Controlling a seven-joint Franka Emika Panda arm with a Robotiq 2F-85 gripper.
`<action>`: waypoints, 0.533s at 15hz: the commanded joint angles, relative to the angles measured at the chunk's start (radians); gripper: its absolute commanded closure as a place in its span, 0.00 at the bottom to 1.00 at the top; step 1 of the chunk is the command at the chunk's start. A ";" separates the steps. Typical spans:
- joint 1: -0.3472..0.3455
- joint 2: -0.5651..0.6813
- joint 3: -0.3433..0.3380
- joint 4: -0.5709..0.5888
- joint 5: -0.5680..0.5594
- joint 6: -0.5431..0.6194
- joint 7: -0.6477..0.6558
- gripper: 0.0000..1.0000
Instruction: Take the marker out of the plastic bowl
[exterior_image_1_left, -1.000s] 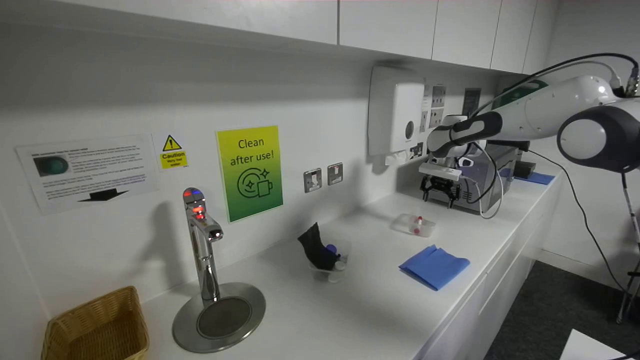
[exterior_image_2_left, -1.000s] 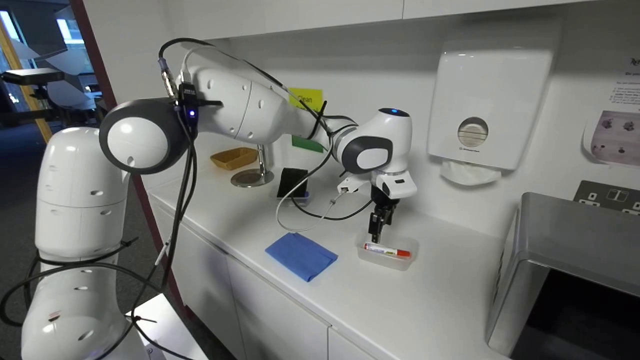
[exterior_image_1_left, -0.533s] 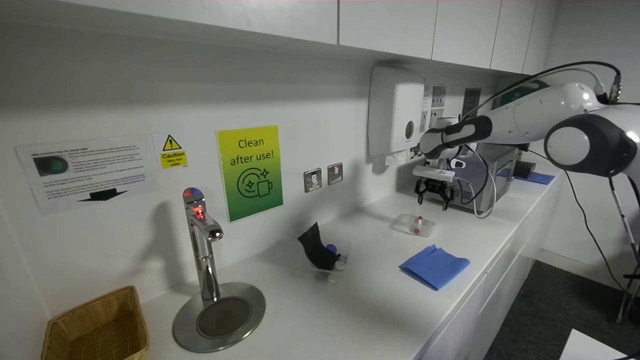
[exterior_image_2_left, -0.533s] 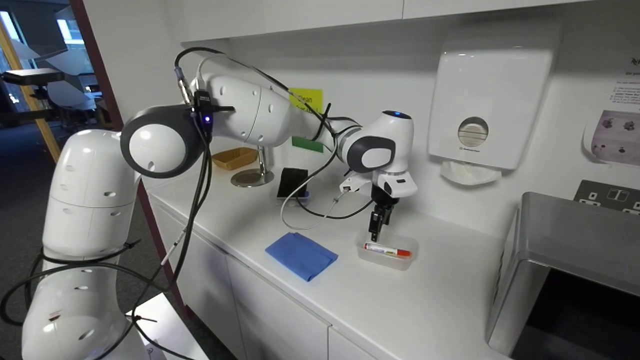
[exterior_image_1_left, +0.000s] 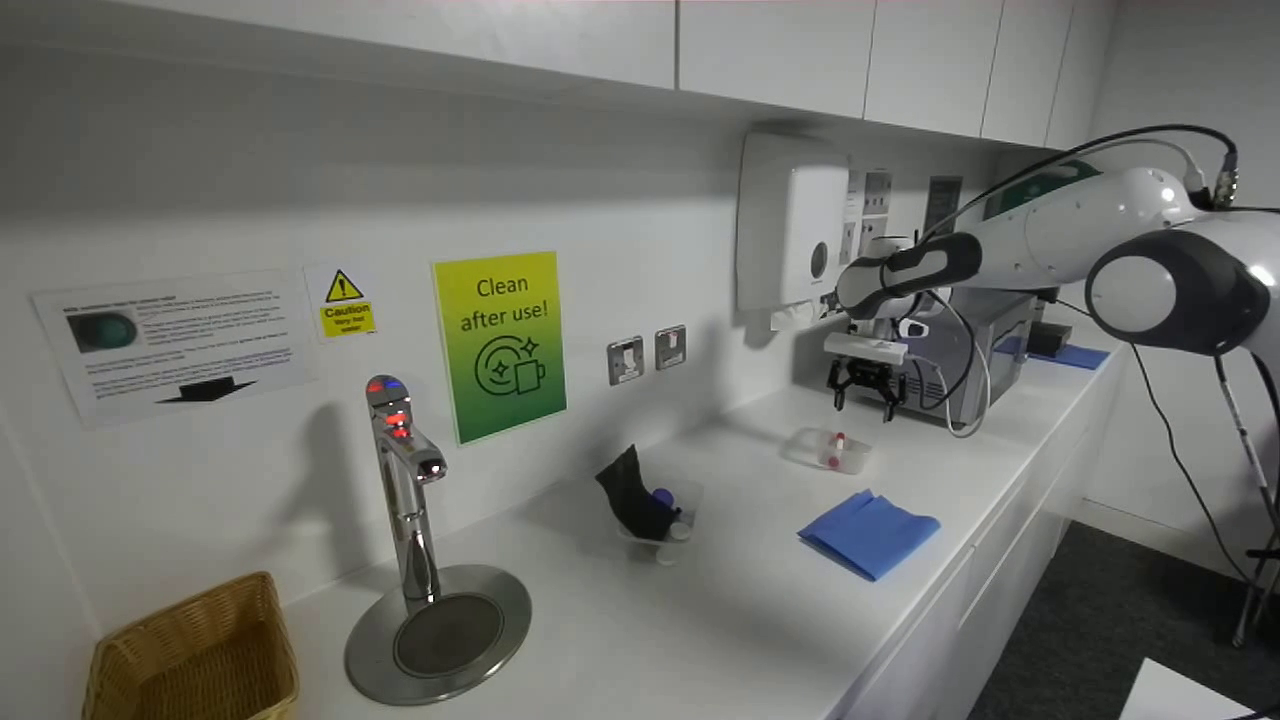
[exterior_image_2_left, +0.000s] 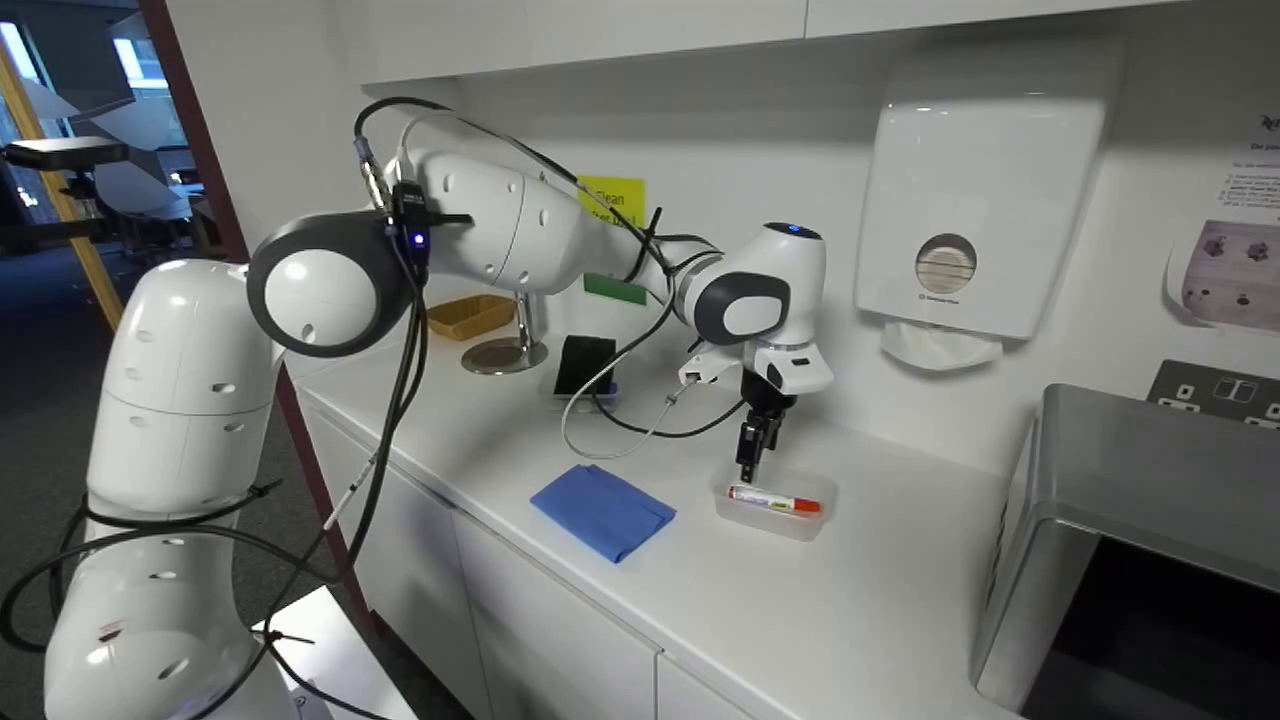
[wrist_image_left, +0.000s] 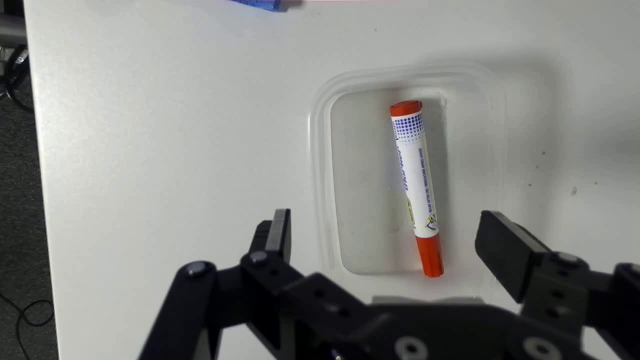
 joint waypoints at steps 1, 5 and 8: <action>0.002 0.007 -0.005 0.008 0.001 -0.002 -0.005 0.00; 0.010 0.042 0.001 0.021 -0.003 -0.001 -0.012 0.00; 0.019 0.062 0.001 0.026 -0.008 0.000 -0.012 0.00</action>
